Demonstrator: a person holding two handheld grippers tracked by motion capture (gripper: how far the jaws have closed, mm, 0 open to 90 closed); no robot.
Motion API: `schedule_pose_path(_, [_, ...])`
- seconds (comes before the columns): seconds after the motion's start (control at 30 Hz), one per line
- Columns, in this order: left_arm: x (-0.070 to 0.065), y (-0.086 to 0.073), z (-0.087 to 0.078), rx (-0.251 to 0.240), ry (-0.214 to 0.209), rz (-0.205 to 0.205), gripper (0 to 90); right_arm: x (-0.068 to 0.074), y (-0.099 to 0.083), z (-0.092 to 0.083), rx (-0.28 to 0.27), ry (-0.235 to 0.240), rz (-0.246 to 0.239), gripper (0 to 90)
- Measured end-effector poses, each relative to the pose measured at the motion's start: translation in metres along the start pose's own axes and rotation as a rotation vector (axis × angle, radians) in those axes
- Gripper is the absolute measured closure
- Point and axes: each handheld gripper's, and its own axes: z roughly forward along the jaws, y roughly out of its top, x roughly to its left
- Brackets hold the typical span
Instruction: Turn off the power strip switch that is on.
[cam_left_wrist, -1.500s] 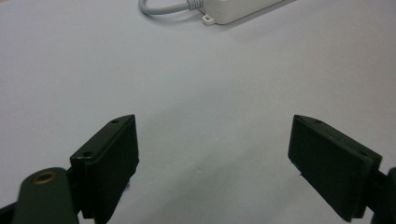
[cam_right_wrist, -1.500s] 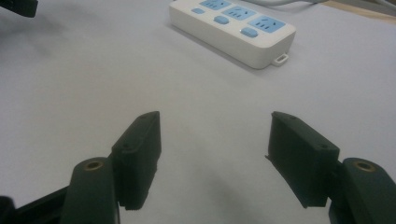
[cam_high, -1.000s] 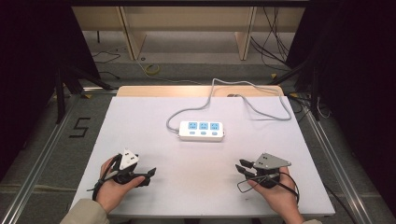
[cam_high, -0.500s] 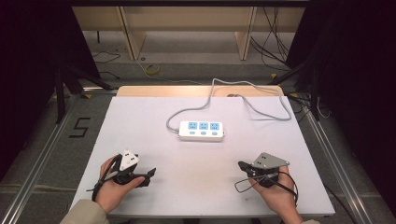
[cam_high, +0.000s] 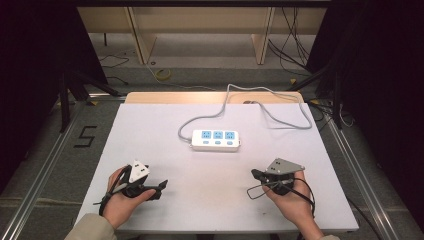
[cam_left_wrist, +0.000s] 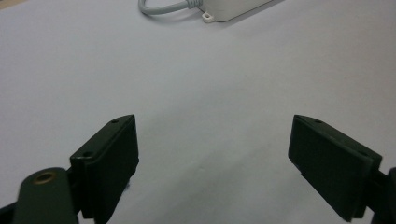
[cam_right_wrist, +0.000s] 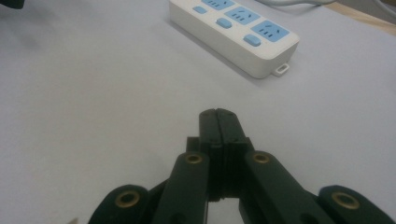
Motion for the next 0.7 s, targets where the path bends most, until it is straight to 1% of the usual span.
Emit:
schedule_pose_path(0.17, [0.0, 0.0, 0.0, 0.002, 0.001, -0.001, 15.8, -0.002, 0.003, 0.001, 0.004, -0.007, 0.005, 90.0])
schedule_pose_path(0.4, [0.0, 0.0, 0.001, 0.007, 0.001, 0.002, 15.8, -0.001, 0.01, 0.005, 0.013, -0.018, -0.001, 90.0])
schedule_pose_path(0.7, [0.001, 0.0, 0.002, 0.008, -0.001, 0.003, 15.9, -0.003, 0.016, 0.009, 0.026, -0.022, 0.002, 90.0])
